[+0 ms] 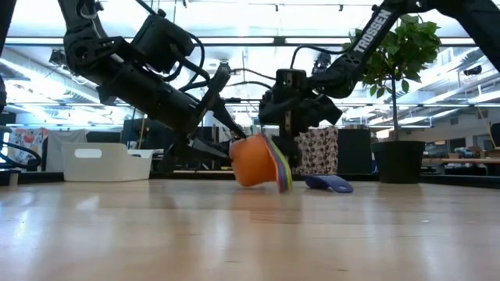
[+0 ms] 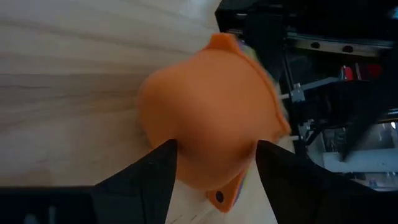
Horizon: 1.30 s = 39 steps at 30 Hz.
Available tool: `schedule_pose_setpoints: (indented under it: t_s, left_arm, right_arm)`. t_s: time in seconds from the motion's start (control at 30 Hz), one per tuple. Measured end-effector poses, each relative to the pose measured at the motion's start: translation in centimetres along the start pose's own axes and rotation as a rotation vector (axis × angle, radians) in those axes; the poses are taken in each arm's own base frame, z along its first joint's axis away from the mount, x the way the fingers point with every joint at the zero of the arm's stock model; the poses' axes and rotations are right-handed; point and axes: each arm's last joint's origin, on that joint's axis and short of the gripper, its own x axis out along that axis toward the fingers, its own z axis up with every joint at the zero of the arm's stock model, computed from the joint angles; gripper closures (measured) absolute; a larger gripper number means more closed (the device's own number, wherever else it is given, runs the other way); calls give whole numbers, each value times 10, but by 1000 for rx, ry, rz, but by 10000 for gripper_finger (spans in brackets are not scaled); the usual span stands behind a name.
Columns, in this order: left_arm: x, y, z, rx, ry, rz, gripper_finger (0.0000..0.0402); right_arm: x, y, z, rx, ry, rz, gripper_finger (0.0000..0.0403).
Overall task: Nest measuring cups in basket
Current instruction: Stack the blue measuring cup on top of the green measuring cup
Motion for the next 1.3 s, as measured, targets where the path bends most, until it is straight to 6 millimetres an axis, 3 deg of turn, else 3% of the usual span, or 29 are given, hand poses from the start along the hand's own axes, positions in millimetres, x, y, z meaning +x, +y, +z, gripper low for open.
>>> schedule_pose_setpoints:
  t_s: [0.53, 1.13, 1.3]
  left_arm:
    - [2, 8, 4, 10, -22, 73, 178]
    - [2, 7, 3, 3, 6, 57, 178]
    - [2, 7, 3, 22, 7, 57, 178]
  right_arm:
    - [21, 17, 1, 1, 30, 90, 148]
    - [21, 20, 3, -17, 33, 125, 148]
    - [10, 24, 8, -66, 60, 220, 148]
